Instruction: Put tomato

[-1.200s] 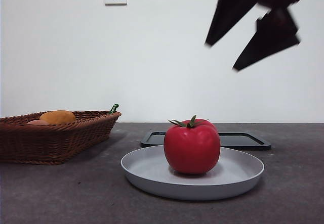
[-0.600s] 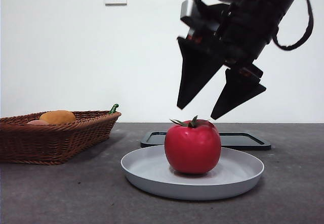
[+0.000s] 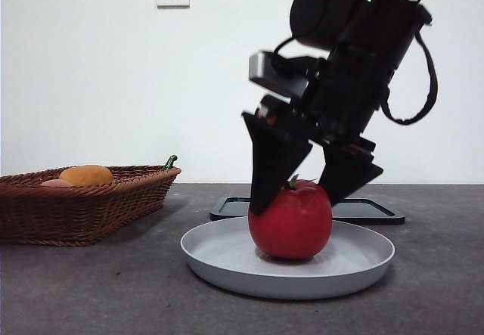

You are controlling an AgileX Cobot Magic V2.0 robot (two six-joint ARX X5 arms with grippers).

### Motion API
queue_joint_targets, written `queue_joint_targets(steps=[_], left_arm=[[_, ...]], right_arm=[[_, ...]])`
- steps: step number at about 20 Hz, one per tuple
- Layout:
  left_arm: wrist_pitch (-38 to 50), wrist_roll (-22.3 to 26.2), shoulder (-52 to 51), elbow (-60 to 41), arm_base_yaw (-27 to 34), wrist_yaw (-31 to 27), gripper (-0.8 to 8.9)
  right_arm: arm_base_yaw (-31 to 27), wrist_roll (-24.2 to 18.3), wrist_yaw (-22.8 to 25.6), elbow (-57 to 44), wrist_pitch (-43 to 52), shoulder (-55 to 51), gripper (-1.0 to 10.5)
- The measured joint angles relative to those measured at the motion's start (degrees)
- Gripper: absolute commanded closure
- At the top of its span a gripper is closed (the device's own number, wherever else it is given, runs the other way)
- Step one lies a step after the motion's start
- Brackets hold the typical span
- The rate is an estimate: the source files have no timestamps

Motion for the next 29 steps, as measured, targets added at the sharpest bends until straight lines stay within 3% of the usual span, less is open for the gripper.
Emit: queue_joint_targets(steps=[3,7,12,16,20,26,29], left_arm=[[0.0,0.0,0.0,0.0,0.0,0.0,2.86],[0.0,0.0,0.0,0.0,0.0,0.0,2.86],[0.0,0.0,0.0,0.0,0.0,0.0,2.86],[0.0,0.0,0.0,0.0,0.0,0.0,2.86],[0.0,0.0,0.0,0.0,0.0,0.0,2.86],[0.0,0.0,0.0,0.0,0.0,0.0,2.86],[0.0,0.0,0.0,0.0,0.0,0.0,2.86]], right_arm=[[0.1,0.0,0.3,0.0,0.0,1.1,4.8],[0.3,0.1,0.2,0.0,0.0,1.1,7.1],[0.3,0.1,0.2,2.2,-4.3,1.1,7.1],[0.3,0.1,0.5,10.5,-9.1,1.0,7.1],[-0.8,0.1,4.8,17.6,-8.8,0.7,7.1],[-8.3,0.1,4.8,19.8,-2.0,1.7,7.1],[-11.8,0.0,4.7,23.7,-0.8,7.8,7.2]])
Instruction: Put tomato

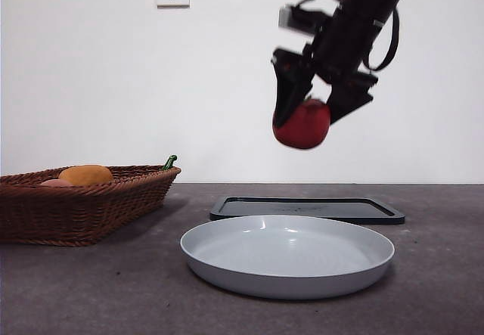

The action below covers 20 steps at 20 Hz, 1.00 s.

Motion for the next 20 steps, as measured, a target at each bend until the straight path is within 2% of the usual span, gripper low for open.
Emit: queue_joint_targets(steps=[7,11,20], left_arm=[[0.0,0.0,0.0,0.0,0.0,0.0,2.86],[0.0,0.0,0.0,0.0,0.0,0.0,2.86],[-0.2,0.0,0.0,0.0,0.0,0.0,2.86]], right_arm=[[-2.0,-0.5,-0.1,13.6,-1.2,15.3,7.2],[-2.6,-1.7,0.0,14.0,-1.4,19.2,7.2],[-3.1,-2.0,-0.1,14.6,-2.6,20.5,7.1]])
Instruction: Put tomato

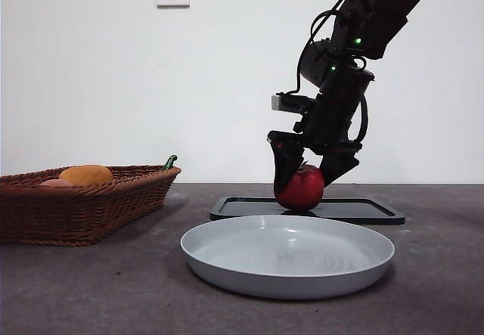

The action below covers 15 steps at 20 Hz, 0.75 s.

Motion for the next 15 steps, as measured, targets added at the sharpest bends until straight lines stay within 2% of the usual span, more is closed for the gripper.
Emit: queue_joint_targets(steps=[2,4,6,10,15], left_arm=[[0.0,0.0,0.0,0.0,0.0,0.0,2.86],[0.0,0.0,0.0,0.0,0.0,0.0,2.86],[0.0,0.0,0.0,0.0,0.0,0.0,2.86],[0.0,0.0,0.0,0.0,0.0,0.0,2.86],[0.0,0.0,0.0,0.0,0.0,0.0,2.86]], right_arm=[[0.0,0.0,0.0,0.0,-0.3,0.0,5.4],[0.0,0.0,0.0,0.0,-0.8,0.0,5.3],[0.0,0.0,0.0,0.3,-1.6,0.0,4.1],[0.1,0.0,0.0,4.7,-6.6,0.1,4.0],[0.1,0.0,0.0,12.7,-19.5,-2.1,4.0]])
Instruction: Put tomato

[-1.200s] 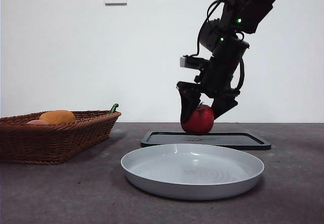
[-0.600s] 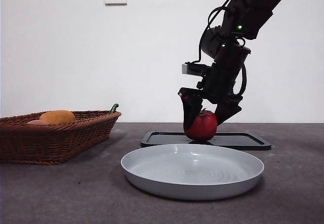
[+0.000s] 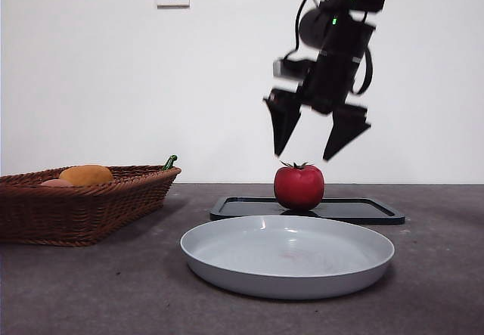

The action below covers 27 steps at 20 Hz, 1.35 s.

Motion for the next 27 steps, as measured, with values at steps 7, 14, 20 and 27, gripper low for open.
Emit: queue_joint_targets(steps=[7,14,20,27], left_arm=[[0.0,0.0,0.0,0.0,0.0,0.0,2.86],[0.2,0.0,0.0,0.0,0.0,0.0,2.86],[0.2,0.0,0.0,0.0,0.0,0.0,2.86],[0.5,0.0,0.0,0.0,0.0,0.0,2.86]], right_arm=[[-0.4,0.0,0.0,0.6,-5.7,-22.1,4.0],[-1.4,0.0,-4.4,-11.8,-10.2,-39.6,4.1],[-1.4,0.7,-4.7,-33.6,-6.0,-58.3,4.1],[-1.4,2.8,-12.4,-50.4,-6.4,-74.6,4.1]])
